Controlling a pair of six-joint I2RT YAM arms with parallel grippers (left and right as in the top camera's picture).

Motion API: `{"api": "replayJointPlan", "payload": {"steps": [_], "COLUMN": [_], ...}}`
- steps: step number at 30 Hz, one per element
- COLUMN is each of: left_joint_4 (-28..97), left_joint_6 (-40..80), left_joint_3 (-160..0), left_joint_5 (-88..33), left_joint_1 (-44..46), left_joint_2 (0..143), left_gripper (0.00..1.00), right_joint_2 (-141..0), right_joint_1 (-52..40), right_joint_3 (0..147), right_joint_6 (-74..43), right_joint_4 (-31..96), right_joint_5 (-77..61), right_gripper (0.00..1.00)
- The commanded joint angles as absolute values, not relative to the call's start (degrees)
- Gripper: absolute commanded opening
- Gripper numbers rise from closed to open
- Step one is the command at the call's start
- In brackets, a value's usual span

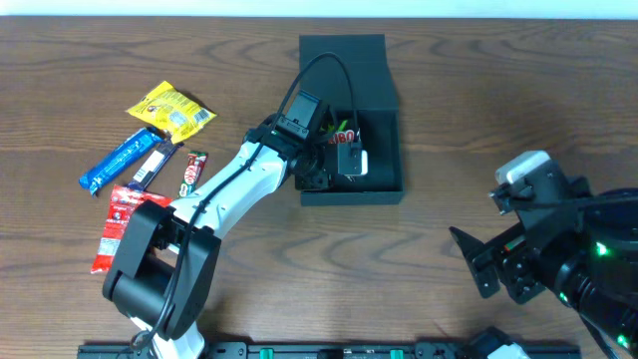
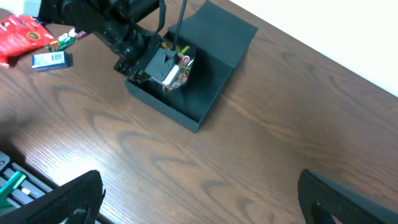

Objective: Pack container
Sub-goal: 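Carry the Haribo bag into the black box and release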

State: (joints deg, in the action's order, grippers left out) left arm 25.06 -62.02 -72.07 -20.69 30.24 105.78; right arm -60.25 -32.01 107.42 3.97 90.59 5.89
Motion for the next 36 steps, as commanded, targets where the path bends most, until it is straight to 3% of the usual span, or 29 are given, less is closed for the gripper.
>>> {"api": "replayJointPlan", "payload": {"steps": [1,5,6,7,10,17,31,36], "left_joint_4": [25.0,25.1,25.1,25.0,24.5,20.4,14.1,12.5], "left_joint_6": [-63.2,-63.2,-63.2,-63.0,-62.1,-58.9,-37.0,-11.3], "left_joint_3": [-72.9,-72.9,-72.9,-72.9,-72.9,-73.0,-73.0,-73.0], "left_joint_5": [-19.1,-19.1,-19.1,-19.1,-19.0,-18.9,-18.5,7.2], "left_joint_1": [30.2,30.2,30.2,30.2,30.4,30.8,30.8,30.0], "left_joint_2": [106.8,106.8,106.8,106.8,106.7,104.1,99.3,97.0], "left_gripper": [0.06,0.05,0.10,0.24,0.95,0.95,0.95,0.95], "right_joint_2": [-60.3,-60.3,-60.3,-60.3,-60.3,-60.3,-60.3,-60.3], "right_joint_1": [-32.2,-32.2,-32.2,-32.2,-32.2,-32.2,-32.2,-32.2], "right_joint_3": [107.5,107.5,107.5,107.5,107.5,107.5,107.5,107.5], "right_joint_6": [3.3,3.3,3.3,3.3,3.3,3.2,2.6,2.6], "right_joint_4": [90.7,90.7,90.7,90.7,90.7,91.1,91.1,91.1], "right_joint_5": [6.2,6.2,6.2,6.2,6.2,6.2,6.2,6.2], "right_gripper": [0.99,0.99,0.99,0.99,0.99,0.99,0.99,0.99]}}
